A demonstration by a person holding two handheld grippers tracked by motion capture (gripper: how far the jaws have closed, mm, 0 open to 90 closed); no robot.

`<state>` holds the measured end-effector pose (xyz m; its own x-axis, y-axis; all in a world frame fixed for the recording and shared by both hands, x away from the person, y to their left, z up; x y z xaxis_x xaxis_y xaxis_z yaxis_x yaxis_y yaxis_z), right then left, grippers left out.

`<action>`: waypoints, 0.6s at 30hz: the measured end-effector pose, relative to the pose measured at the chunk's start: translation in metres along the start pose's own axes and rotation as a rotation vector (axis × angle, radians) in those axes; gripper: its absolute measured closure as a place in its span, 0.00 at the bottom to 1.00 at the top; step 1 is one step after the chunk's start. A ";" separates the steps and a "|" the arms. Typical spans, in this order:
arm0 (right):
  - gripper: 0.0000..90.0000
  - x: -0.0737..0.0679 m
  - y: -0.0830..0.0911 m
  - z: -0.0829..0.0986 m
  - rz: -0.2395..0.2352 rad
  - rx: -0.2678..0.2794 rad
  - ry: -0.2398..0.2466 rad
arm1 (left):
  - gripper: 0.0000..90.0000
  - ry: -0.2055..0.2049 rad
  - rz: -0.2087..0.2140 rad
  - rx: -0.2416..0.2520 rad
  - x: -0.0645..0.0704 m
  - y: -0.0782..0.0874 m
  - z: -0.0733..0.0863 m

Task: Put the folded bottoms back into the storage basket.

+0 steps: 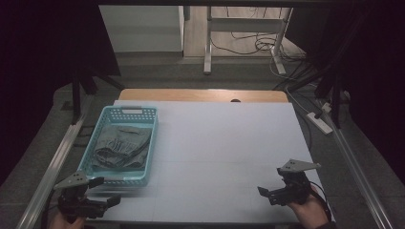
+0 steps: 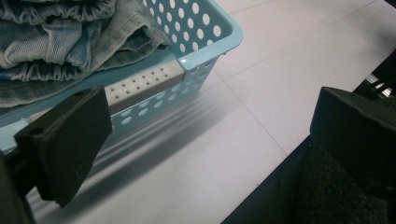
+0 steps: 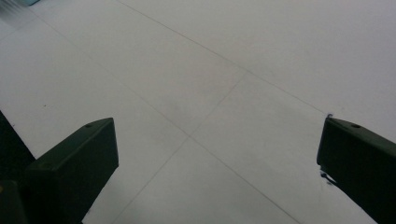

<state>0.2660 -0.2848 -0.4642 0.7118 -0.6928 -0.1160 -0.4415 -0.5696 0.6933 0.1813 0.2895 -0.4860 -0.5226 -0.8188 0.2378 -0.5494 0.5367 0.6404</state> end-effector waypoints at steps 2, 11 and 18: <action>0.00 0.001 0.003 0.002 0.001 -0.003 -0.005 | 0.00 0.000 0.000 0.000 0.000 0.000 0.000; 0.00 0.006 0.015 0.013 0.022 0.001 -0.042 | 0.00 0.000 -0.002 -0.002 0.000 0.000 0.000; 0.00 0.007 0.022 0.020 0.037 0.002 -0.064 | 0.00 0.000 -0.003 -0.003 0.000 0.000 0.000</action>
<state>0.2501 -0.3111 -0.4637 0.6586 -0.7402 -0.1356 -0.4678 -0.5439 0.6967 0.1816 0.2893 -0.4860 -0.5204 -0.8207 0.2359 -0.5495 0.5333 0.6431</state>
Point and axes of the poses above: each handheld gripper's, and its own axes: y roughly backward along the jaws, z roughly out of its underside, x roughly to its right, the point moved 1 cm from there along -y, roughly forward along the jaws, and after that the axes turned 4 degrees about -z, right-handed, at the moved point
